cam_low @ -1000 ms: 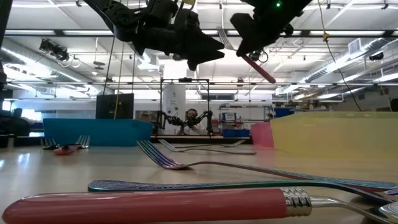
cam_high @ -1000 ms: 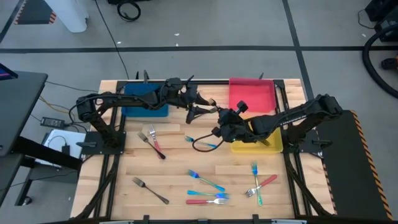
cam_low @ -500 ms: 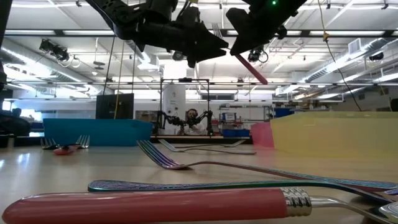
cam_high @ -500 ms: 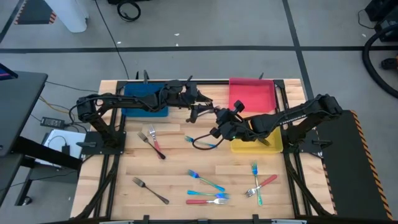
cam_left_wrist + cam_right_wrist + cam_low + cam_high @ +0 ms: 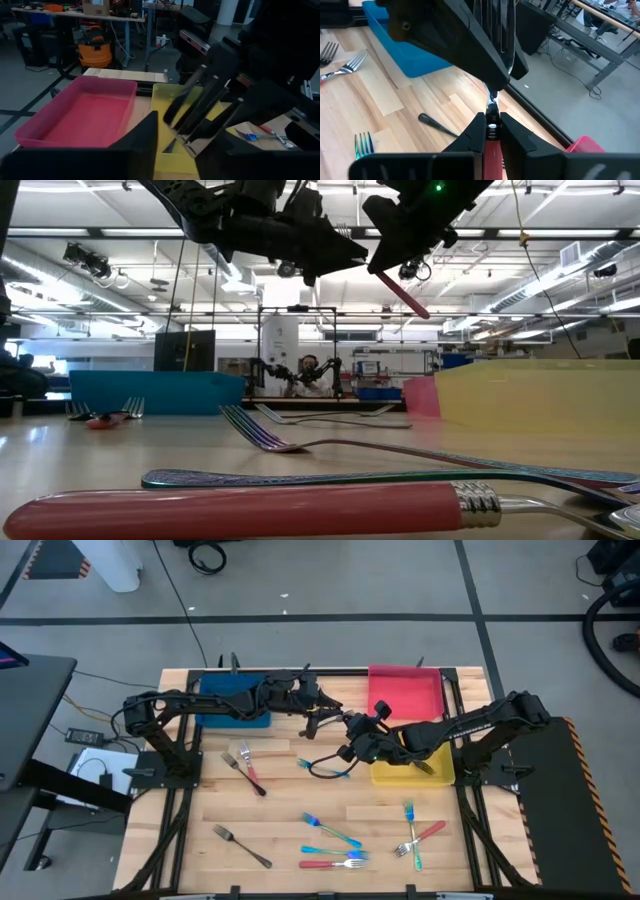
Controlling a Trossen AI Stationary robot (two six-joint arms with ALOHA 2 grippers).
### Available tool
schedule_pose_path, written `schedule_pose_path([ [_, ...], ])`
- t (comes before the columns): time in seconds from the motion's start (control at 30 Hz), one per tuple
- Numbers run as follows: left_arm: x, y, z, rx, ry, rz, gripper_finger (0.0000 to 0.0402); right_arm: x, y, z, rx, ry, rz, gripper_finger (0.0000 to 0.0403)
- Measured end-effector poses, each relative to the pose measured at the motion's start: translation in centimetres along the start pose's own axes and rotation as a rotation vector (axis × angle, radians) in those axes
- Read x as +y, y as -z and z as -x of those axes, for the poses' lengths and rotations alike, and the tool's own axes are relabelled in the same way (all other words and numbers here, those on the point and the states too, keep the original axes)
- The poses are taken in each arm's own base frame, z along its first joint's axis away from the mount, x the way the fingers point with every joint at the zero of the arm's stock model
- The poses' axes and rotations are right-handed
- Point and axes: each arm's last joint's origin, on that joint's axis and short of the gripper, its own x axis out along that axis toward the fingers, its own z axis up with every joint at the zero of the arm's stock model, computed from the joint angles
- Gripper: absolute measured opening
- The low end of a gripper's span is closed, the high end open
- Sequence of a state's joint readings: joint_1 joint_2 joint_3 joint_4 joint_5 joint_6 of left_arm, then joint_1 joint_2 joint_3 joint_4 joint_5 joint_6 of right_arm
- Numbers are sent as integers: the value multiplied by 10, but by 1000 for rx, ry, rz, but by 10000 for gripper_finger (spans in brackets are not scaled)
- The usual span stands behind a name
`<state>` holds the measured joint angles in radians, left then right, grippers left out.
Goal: Sort silverware by color (type)
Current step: Put the red fork into the blue bin
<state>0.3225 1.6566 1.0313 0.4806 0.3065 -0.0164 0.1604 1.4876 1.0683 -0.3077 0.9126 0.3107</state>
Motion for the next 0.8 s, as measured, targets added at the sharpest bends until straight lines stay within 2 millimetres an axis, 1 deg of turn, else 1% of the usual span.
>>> schedule_pose_path([
  [0.17,0,1,0,5,-1,-1,36,1,0,0,9,-30,-3,41],
  [0.27,0,0,0,3,4,-3,12,2,0,0,17,-57,-2,41],
  [0.43,0,1,0,8,6,-1,9,2,1,0,29,-90,5,46],
  [0.67,1,3,0,27,-5,-32,12,2,1,0,23,-71,54,86],
  [0.8,8,5,6,87,-32,-31,12,2,1,0,17,-49,58,104],
])
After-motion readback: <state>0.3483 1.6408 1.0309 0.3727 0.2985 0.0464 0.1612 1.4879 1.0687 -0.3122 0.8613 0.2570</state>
